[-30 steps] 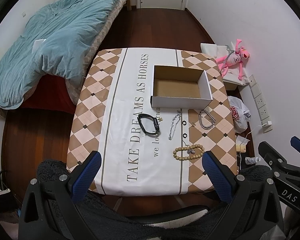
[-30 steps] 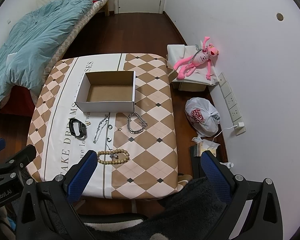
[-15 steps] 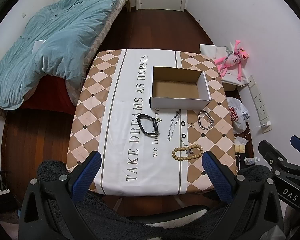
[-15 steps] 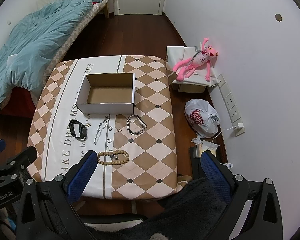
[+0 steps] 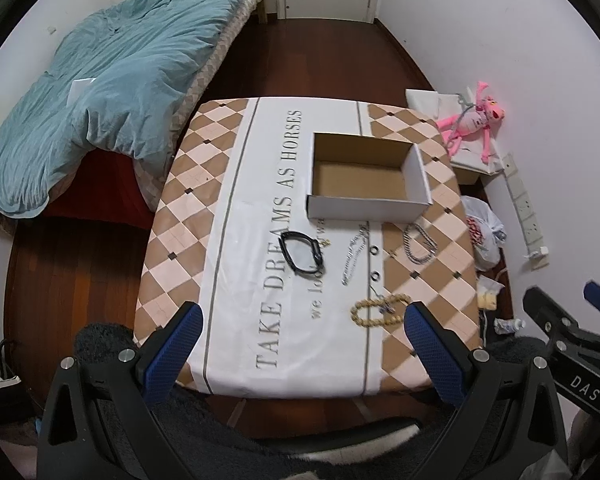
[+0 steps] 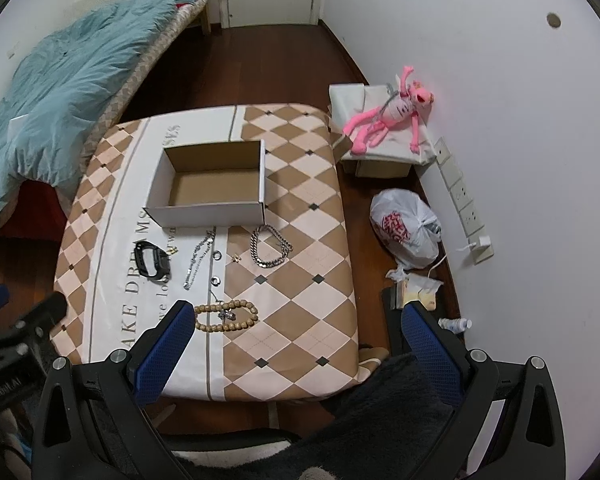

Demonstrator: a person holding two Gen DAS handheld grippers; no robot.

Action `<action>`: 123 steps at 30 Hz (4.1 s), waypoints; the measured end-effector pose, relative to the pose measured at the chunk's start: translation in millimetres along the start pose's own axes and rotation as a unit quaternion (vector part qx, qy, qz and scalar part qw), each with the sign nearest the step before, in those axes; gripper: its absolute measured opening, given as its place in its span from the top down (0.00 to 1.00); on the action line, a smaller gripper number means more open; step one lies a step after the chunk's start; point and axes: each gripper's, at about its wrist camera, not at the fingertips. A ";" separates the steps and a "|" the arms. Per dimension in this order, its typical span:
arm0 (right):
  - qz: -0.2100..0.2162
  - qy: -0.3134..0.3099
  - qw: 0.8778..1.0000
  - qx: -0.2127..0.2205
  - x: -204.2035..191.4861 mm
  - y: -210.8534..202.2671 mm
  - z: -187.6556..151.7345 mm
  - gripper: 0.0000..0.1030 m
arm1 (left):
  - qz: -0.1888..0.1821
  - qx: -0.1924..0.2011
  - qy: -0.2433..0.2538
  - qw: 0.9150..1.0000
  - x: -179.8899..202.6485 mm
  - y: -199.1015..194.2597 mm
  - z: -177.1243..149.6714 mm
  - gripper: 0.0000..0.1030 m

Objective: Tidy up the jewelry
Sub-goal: 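Grasp the black watch band with the left gripper while the right grasps the wooden bead bracelet, then lower both held items into the white box and open both grippers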

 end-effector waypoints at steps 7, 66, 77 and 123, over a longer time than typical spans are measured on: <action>-0.001 -0.003 0.998 -0.058 -24.1 66.3 -2.5 0.00 | 0.054 -0.021 -0.001 0.998 -19.2 49.4 4.5 0.00; 0.070 0.000 0.988 -0.140 -83.0 220.0 -17.1 0.91 | -0.014 -0.118 -0.083 0.989 -94.0 226.8 22.6 0.82; 0.113 0.006 0.988 -0.109 -76.7 184.5 -14.9 0.91 | -0.035 -0.099 -0.041 0.994 -75.7 204.4 10.1 0.96; 0.193 -0.013 0.978 -0.080 -78.1 185.6 142.1 0.44 | -0.100 -0.043 -0.028 0.994 -43.5 183.8 178.1 0.19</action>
Point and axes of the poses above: each gripper's, at about its wrist camera, not at the fingertips, and y roughly the way its jaws point, x to its right, z to its top, and after that the axes turned 15 degrees about -z, right-handed
